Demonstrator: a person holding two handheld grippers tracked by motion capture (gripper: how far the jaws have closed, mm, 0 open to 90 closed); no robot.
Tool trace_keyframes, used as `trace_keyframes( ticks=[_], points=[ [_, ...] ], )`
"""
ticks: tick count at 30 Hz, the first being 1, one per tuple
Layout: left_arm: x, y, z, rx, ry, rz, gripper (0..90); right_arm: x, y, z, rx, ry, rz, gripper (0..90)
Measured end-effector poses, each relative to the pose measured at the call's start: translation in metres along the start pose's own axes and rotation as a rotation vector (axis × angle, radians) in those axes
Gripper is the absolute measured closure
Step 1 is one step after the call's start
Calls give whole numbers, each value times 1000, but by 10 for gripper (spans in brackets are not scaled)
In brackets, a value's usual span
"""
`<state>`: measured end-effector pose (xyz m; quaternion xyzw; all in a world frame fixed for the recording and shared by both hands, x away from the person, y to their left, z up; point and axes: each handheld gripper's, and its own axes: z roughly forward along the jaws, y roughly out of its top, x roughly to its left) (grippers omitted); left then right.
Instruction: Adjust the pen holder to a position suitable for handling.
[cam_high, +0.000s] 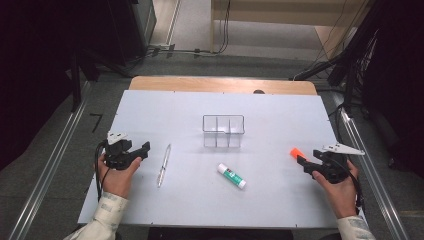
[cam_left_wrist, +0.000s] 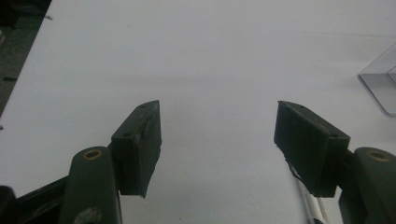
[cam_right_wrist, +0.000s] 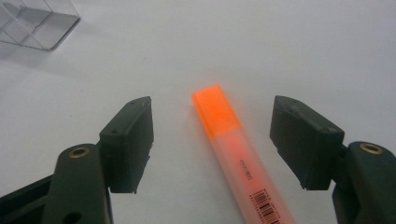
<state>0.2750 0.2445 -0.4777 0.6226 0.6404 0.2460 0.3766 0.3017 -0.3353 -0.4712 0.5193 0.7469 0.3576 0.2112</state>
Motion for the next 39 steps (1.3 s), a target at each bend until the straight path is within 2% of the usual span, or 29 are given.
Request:
trace_keyframes(
  ticks=[5, 11, 18, 26, 32, 39],
  points=[
    [2, 0, 0, 0, -4, -12, 326, 1, 0, 1, 2, 0, -2, 288],
    [0, 0, 2, 11, 2, 4, 326, 1, 0, 1, 3, 0, -9, 288],
    [1, 0, 2, -2, 10, 2, 322, 2, 0, 2, 9, -6, -12, 286],
    [2, -1, 2, -30, 1, -9, 297, 2, 0, 3, 14, -3, -14, 284],
    [1, -1, 2, -29, -23, -16, 304, 3, 0, 3, 16, 0, -15, 283],
    [1, -2, 4, -19, -12, -7, 305, 4, 0, 3, 15, 0, -23, 282]
  ],
)
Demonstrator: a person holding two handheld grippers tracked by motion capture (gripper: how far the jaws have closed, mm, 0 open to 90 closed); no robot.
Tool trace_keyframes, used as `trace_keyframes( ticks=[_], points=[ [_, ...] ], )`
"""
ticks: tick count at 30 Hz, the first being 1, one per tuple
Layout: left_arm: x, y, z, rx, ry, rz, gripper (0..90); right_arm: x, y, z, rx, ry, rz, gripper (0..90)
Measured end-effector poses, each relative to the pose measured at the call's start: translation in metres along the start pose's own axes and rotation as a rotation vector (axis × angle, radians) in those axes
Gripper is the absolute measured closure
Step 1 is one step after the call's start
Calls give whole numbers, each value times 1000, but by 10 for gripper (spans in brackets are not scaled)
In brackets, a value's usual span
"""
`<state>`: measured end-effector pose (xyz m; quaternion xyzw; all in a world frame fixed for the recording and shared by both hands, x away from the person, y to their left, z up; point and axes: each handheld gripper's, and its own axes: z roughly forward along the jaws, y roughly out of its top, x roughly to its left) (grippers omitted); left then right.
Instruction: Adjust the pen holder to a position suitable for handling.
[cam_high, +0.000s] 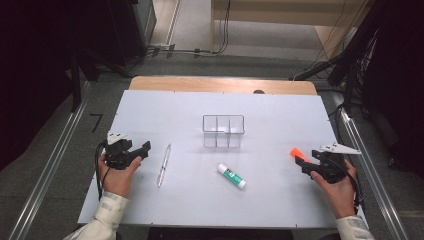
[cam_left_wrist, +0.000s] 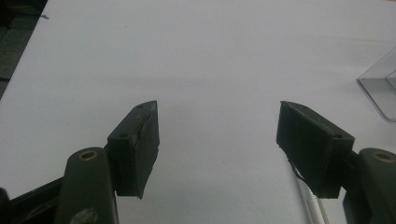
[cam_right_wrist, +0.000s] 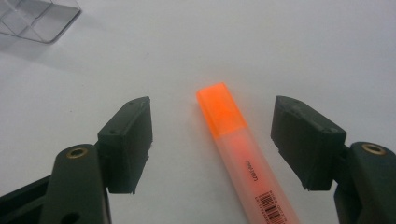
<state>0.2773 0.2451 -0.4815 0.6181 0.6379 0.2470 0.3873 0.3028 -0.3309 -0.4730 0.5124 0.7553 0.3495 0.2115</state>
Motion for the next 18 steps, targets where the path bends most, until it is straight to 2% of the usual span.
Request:
trace_keyframes(
  ticks=[18],
  points=[
    [-2, 0, 1, 0, 0, 8, 304, 0, -1, -1, 4, -5, 0, 276]
  ],
)
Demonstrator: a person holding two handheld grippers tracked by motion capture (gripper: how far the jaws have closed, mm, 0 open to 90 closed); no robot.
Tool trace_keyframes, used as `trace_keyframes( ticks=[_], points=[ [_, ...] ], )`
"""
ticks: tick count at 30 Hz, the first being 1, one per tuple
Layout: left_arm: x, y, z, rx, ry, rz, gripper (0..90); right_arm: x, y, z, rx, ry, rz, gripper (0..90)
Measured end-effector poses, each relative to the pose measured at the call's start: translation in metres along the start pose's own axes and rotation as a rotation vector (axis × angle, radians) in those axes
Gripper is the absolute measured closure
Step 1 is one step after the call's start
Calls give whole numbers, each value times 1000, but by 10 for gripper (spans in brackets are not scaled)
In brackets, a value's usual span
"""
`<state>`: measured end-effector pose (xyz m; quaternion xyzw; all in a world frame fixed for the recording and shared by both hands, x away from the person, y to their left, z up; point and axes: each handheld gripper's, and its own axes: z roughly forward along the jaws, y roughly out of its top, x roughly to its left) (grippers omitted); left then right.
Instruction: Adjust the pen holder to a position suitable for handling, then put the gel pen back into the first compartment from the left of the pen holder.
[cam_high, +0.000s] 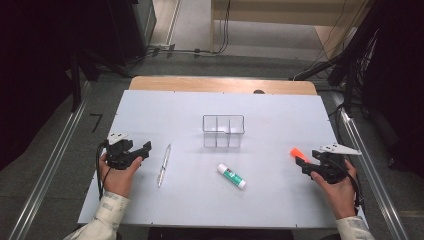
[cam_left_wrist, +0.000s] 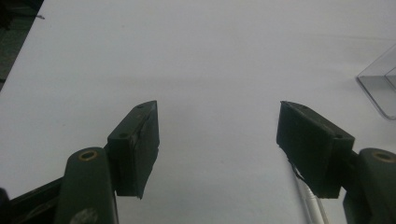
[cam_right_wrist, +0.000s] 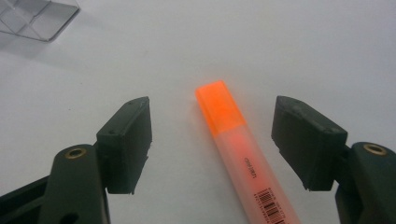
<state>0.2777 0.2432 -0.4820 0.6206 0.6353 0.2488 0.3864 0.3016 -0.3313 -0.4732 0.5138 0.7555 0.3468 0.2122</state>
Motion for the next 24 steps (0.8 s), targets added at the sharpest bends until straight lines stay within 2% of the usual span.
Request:
trace_keyframes(
  ticks=[10, 24],
  points=[
    [-5, -1, 0, -5, -19, 6, 300, 0, 0, 0, 0, -2, 1, 274],
    [-18, -5, 6, 22, -35, 55, 300, 2, 1, 2, 0, 0, -7, 272]
  ],
)
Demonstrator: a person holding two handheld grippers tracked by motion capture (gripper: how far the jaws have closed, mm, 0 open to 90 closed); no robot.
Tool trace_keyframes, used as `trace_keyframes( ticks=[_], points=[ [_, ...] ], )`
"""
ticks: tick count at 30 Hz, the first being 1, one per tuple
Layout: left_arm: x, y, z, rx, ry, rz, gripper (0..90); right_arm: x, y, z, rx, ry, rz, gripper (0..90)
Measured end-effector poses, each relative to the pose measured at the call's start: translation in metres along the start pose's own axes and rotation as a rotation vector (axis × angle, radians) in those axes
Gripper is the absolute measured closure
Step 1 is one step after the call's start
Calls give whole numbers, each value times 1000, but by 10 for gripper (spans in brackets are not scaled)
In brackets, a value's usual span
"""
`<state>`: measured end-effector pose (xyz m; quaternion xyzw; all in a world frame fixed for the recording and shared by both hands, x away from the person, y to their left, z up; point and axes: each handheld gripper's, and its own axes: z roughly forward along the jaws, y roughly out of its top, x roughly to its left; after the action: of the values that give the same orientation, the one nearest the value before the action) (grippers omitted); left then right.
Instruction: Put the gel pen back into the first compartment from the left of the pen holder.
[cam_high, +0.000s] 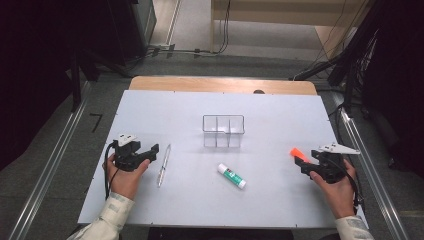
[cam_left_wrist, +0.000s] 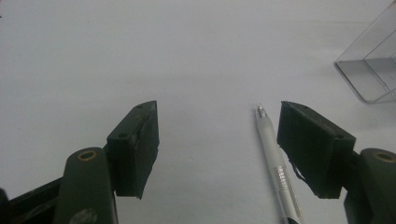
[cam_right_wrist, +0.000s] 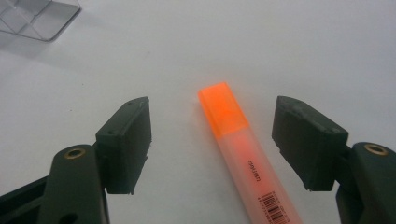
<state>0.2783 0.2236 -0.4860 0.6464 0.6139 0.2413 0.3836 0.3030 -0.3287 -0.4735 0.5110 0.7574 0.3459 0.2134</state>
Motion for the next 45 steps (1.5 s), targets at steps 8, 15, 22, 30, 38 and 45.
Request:
trace_keyframes(
  ticks=[8, 15, 22, 30, 38, 45],
  points=[
    [-10, -1, 8, 16, -16, 31, 301, 2, 1, 2, 7, 2, 1, 271],
    [-17, -2, 18, 36, -20, 55, 309, 2, 1, 2, 8, -1, 2, 271],
    [-20, -3, 21, 52, -19, 71, 340, 2, 0, 2, 8, -1, 2, 271],
    [-24, -4, 28, 72, -15, 89, 365, 2, 1, 3, 8, -1, -1, 271],
    [-26, -5, 34, 92, -10, 102, 392, 2, 1, 3, 8, -1, -2, 271],
    [-31, -7, 36, 105, -14, 122, 429, 2, 1, 3, 10, -8, -3, 271]
  ],
)
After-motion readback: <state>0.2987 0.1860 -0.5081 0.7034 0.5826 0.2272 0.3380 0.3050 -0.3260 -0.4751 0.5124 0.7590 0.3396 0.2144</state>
